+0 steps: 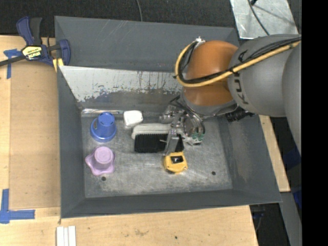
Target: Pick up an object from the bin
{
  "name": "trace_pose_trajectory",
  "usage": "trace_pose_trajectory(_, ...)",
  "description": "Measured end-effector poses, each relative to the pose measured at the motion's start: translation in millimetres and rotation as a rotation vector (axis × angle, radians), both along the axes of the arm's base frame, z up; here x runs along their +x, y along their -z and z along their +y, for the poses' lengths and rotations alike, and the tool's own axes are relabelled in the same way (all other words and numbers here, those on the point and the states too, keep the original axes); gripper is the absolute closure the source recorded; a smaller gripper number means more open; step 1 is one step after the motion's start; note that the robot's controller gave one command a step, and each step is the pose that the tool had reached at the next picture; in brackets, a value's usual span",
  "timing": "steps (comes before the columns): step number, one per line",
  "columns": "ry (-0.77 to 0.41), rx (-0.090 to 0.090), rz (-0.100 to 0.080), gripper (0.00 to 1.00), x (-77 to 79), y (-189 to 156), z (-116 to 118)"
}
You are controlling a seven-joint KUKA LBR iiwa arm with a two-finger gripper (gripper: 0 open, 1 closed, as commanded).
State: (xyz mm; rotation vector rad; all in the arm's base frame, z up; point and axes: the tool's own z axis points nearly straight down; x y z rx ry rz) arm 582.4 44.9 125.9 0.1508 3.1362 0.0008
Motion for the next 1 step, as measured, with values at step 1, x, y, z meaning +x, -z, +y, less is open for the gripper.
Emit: trace_pose_trajectory(1, 0.000, 0.000, 0.002, 1.00, -0.2, -7.8, -0.1)
